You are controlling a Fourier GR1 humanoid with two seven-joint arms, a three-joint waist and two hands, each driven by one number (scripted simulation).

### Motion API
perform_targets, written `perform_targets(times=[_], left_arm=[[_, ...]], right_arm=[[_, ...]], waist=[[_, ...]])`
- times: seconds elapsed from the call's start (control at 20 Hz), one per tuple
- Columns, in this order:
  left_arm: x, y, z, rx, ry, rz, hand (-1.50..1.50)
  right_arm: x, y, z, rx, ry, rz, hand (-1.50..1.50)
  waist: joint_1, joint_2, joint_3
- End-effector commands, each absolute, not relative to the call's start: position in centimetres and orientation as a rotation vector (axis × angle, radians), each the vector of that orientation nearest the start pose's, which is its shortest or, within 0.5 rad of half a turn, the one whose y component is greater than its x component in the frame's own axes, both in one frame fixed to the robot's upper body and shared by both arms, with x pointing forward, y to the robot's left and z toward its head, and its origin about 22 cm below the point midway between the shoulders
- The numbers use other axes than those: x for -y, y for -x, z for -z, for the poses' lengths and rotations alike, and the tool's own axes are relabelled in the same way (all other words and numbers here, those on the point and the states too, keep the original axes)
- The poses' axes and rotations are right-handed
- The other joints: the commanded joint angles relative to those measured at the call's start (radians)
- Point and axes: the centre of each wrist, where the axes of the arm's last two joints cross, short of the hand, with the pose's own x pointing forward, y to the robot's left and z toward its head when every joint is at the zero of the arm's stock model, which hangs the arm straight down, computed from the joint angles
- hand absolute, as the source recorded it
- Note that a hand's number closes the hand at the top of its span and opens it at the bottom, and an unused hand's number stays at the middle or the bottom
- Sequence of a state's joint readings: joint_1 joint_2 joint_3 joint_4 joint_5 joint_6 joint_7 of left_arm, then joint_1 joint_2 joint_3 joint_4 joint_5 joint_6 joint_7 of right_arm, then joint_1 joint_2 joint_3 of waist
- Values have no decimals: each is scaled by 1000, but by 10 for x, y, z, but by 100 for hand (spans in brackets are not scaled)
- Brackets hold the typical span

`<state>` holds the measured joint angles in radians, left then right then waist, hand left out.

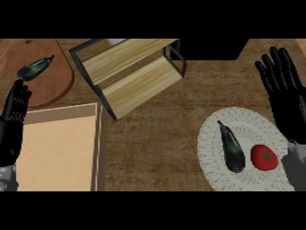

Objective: Pick the tomato from the placemat and place it in the tiered shelf

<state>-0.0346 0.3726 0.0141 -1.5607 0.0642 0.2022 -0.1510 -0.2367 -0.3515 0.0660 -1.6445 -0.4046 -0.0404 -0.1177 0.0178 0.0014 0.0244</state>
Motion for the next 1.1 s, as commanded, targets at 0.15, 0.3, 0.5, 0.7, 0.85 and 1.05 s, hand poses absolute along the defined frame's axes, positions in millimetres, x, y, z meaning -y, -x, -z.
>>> perform_targets(times=[0.15,0.3,0.5,0.7,0.85,1.05], left_arm=[[-316,-225,4,1506,-356,149,0],[-308,-218,15,1444,-299,148,0],[-288,-212,28,1334,-178,213,0],[-275,-220,25,1332,-157,238,0],[-275,-219,40,1327,-126,240,0],[-285,-228,34,1326,-171,256,0]], right_arm=[[373,-242,-65,1615,483,2,-150],[443,-197,-42,1230,894,-120,-150],[430,-164,-5,1246,861,308,-150],[408,-145,-8,1398,696,219,-150],[414,-142,-20,1433,658,94,-150],[379,-153,-60,1374,586,-44,-150]], waist=[[-119,3,-29],[-184,58,-49],[-96,-2,-24],[-60,-6,-25],[-52,-2,-26],[-42,-1,-30]])
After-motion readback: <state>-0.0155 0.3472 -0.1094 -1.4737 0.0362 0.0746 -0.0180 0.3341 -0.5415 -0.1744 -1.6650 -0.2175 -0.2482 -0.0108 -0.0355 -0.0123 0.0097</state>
